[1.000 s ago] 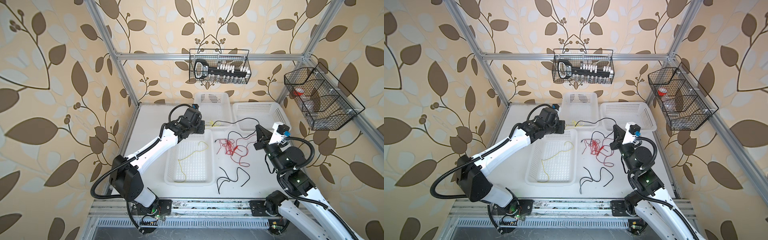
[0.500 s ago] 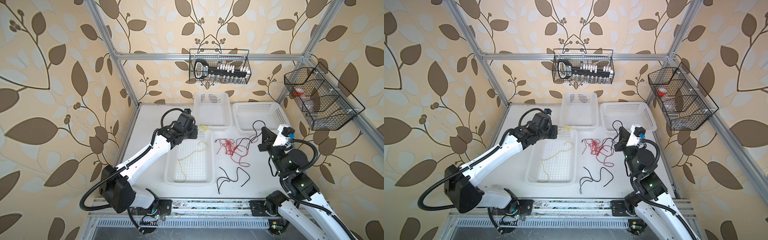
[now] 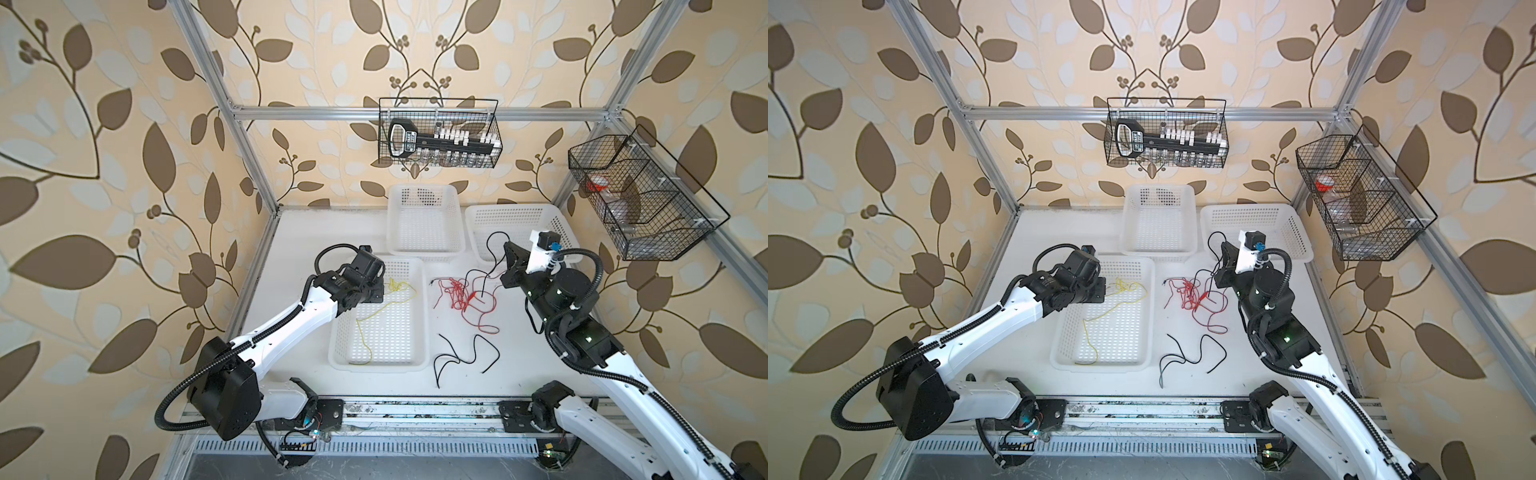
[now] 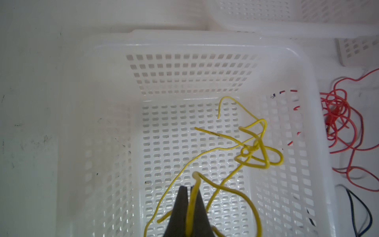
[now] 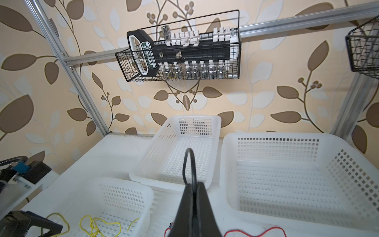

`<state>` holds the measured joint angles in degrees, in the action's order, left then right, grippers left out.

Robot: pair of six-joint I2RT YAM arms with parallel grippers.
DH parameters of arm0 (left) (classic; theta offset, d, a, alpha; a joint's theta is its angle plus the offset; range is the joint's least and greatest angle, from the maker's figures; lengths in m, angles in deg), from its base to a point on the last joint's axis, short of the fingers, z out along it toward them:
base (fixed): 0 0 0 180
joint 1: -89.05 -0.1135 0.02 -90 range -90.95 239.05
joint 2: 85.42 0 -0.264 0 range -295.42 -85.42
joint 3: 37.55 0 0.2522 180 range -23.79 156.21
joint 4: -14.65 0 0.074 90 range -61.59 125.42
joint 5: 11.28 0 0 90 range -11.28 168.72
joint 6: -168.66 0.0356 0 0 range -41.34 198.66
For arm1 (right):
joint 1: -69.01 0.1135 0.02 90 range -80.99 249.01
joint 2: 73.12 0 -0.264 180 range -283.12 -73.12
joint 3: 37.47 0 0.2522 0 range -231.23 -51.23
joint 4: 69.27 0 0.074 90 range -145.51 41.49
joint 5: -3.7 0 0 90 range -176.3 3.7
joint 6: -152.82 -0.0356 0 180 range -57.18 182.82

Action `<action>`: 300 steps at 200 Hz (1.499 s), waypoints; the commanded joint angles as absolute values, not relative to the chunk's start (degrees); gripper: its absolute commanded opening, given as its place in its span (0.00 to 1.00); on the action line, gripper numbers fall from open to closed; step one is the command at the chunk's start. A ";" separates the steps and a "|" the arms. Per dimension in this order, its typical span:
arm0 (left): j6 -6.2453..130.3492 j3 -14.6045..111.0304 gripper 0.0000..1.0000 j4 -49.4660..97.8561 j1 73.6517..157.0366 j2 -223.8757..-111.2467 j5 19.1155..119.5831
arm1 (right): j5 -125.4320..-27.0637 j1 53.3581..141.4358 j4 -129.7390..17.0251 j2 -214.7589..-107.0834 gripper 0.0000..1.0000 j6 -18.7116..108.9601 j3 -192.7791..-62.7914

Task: Untangle the cables
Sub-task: 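Drop yellow tangle in near basket with left gripper while right lifts black wire, then carry black wire into far basket and open the right gripper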

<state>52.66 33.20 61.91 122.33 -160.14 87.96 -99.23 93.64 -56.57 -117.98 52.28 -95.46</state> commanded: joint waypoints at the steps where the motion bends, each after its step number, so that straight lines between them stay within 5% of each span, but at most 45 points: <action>1: 50.54 32.34 0.05 61.47 121.65 -158.19 89.36 | -96.01 93.53 -60.19 -121.72 0.00 53.63 -99.40; 30: 50.72 31.31 0.23 60.74 121.61 -157.76 89.17 | -93.58 93.54 -65.76 -128.22 0.00 54.18 -102.89; 67: 51.40 31.45 0.34 59.97 121.59 -156.49 89.19 | -91.89 93.63 -72.65 -136.74 0.00 55.50 -107.08; 131: 56.41 28.79 0.99 52.09 121.66 -150.35 79.44 | -93.95 93.46 -86.86 -148.57 0.00 57.86 -108.64; 271: 58.89 27.27 0.99 47.57 121.58 -151.51 73.90 | -96.75 91.34 -81.25 -173.50 0.00 52.24 -116.00; 300: 58.19 27.35 0.99 47.10 121.66 -152.03 73.89 | -96.94 91.03 -78.09 -173.78 0.24 49.75 -115.19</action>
<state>57.69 27.54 49.50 122.31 -151.81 74.60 -96.06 91.34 -81.09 -173.61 51.75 -114.06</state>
